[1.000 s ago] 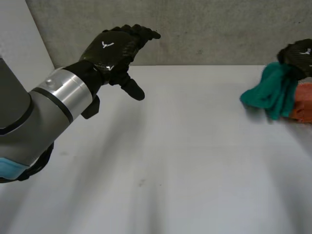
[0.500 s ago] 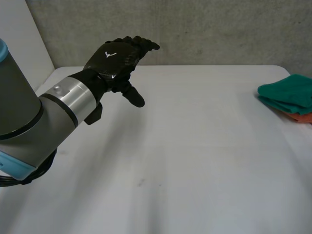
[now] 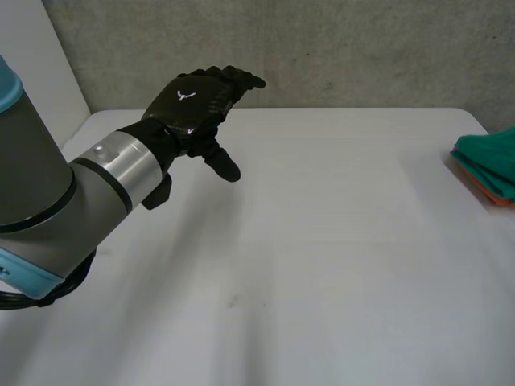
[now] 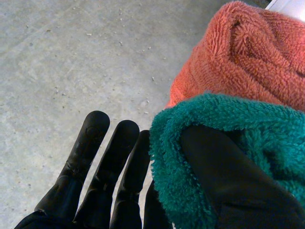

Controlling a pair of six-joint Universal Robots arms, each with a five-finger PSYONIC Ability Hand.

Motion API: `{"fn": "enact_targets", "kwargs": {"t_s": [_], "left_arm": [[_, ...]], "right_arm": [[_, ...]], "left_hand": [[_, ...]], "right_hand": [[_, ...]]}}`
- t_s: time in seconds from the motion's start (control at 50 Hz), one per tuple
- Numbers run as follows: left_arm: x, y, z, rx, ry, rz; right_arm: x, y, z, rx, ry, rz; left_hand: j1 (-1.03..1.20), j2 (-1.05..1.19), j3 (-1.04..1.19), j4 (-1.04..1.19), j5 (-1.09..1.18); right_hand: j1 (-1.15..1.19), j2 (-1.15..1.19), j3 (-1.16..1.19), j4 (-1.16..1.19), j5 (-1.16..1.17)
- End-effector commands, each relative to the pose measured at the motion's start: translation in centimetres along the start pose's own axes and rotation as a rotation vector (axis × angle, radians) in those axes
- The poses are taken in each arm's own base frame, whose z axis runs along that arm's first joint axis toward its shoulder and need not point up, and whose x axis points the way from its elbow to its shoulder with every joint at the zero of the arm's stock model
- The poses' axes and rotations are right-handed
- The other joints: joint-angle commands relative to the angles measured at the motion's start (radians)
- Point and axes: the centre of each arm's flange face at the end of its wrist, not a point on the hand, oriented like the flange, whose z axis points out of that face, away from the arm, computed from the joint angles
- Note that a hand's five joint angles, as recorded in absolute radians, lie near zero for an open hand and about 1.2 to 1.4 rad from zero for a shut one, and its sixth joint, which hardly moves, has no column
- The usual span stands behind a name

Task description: Fold the laundry.

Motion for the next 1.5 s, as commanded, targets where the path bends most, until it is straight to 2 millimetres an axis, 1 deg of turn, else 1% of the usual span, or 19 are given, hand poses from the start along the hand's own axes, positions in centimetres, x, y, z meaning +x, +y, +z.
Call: {"fn": "enact_targets", "kwargs": {"t_s": [0.02,0.26,0.28,0.3,0.32,0.34,0.36,0.48,0.56,0.66,0.72,0.86,0.96,1.04,1.18,1.2,1.28,1.36,1.5], "left_arm": [[0.4,0.1,-0.1,-0.003,0.011,-0.001],[0.5,0.2,-0.1,-0.008,0.011,-0.001],[0.4,0.3,-0.1,-0.009,0.010,-0.001],[0.4,0.3,-0.1,-0.009,0.010,-0.001],[0.4,0.2,-0.1,-0.008,0.010,-0.001],[0.4,0.2,-0.1,-0.008,0.010,-0.001],[0.4,0.2,-0.1,-0.008,0.010,-0.001],[0.4,0.1,-0.2,-0.005,0.010,0.000],[0.4,0.2,-0.2,-0.006,0.010,-0.001],[0.5,0.1,-0.3,-0.009,0.010,0.000],[0.4,0.1,-0.4,-0.009,0.008,0.000],[0.4,0.2,-0.4,-0.012,0.007,-0.002],[0.3,-0.5,-0.8,0.005,0.003,0.000],[0.4,-1.2,-1.2,0.021,0.000,0.003],[-0.1,-2.0,-1.7,0.044,-0.026,0.012],[-0.5,-2.2,-1.8,0.047,-0.049,0.015],[-2.0,-2.3,-2.0,0.047,-0.116,0.014],[-3.5,-1.8,-2.2,0.029,-0.189,0.012],[-6.0,-0.9,-2.8,-0.014,-0.338,0.004]], "right_arm": [[-1.1,0.1,-0.7,-0.023,-0.030,0.018],[-3.1,2.3,-1.7,-0.094,-0.067,-0.072],[-3.0,2.3,-1.7,-0.094,-0.064,-0.077],[-2.9,2.2,-1.7,-0.094,-0.062,-0.079],[-2.8,2.2,-1.8,-0.094,-0.059,-0.081],[-2.7,2.1,-1.7,-0.095,-0.052,-0.084],[-2.5,1.9,-1.7,-0.094,-0.046,-0.087],[-1.0,1.3,-1.7,-0.110,0.032,-0.113],[1.9,0.6,-1.6,-0.142,0.184,-0.167],[6.0,-1.2,-1.6,-0.180,0.391,-0.304],[7.2,-2.7,-1.6,-0.168,0.444,-0.351],[8.8,-8.9,-2.4,-0.058,0.521,-0.335],[3.9,-16.5,-2.6,0.110,0.427,-0.136],[0.0,-19.9,-3.8,0.149,0.318,0.022],[-8.2,-23.5,-6.3,0.147,0.072,0.207],[-10.6,-24.6,-7.3,0.152,0.011,0.224],[-16.6,-26.6,-10.1,0.158,-0.131,0.247],[-21.3,-27.6,-13.2,0.151,-0.252,0.255],[-26.3,-27.9,-17.5,0.132,-0.343,0.255]], "left_hand": [[-0.016,-0.021,-0.026,-0.021,-0.039],[-0.016,-0.021,-0.026,-0.021,-0.039],[-0.019,-0.024,-0.029,-0.024,-0.042],[-0.016,-0.021,-0.026,-0.021,-0.039],[-0.016,-0.021,-0.026,-0.021,-0.039],[-0.019,-0.024,-0.029,-0.024,-0.042],[-0.019,-0.024,-0.029,-0.024,-0.042],[-0.019,-0.024,-0.029,-0.024,-0.042],[-0.019,-0.024,-0.029,-0.024,-0.042],[-0.019,-0.024,-0.029,-0.024,-0.042],[-0.019,-0.024,-0.029,-0.024,-0.042],[-0.022,-0.027,-0.032,-0.027,-0.045],[-0.022,-0.027,-0.032,-0.027,-0.045],[-0.023,-0.028,-0.033,-0.028,-0.046],[-0.023,-0.028,-0.033,-0.028,-0.046],[-0.023,-0.028,-0.033,-0.028,-0.046],[-0.023,-0.028,-0.033,-0.028,-0.046],[-0.023,-0.028,-0.033,-0.028,-0.046],[-0.023,-0.028,-0.033,-0.028,-0.046]], "right_hand": [[0.445,0.231,0.218,0.209,0.248],[0.445,0.231,0.218,0.209,0.248],[0.391,0.177,0.164,0.155,0.194],[0.158,-0.056,-0.070,-0.078,-0.039],[-0.100,-0.314,-0.328,-0.336,-0.297],[-0.568,-0.782,-0.795,-0.804,-0.765],[-0.773,-0.987,-1.000,-1.009,-0.970],[-0.776,-0.991,-1.004,-1.013,-0.974],[-0.776,-0.991,-1.004,-1.013,-0.974],[-0.776,-0.991,-1.004,-1.013,-0.974],[-0.776,-0.991,-1.004,-1.013,-0.974],[-0.776,-0.991,-1.004,-1.013,-0.974],[-0.776,-0.991,-1.004,-1.013,-0.974],[-0.776,-0.991,-1.004,-1.013,-0.974],[-0.776,-0.991,-1.004,-1.013,-0.974],[-0.776,-0.991,-1.004,-1.013,-0.974],[-0.776,-0.991,-1.004,-1.013,-0.974],[-0.776,-0.991,-1.004,-1.013,-0.974],[-0.776,-0.991,-1.004,-1.013,-0.974]]}}
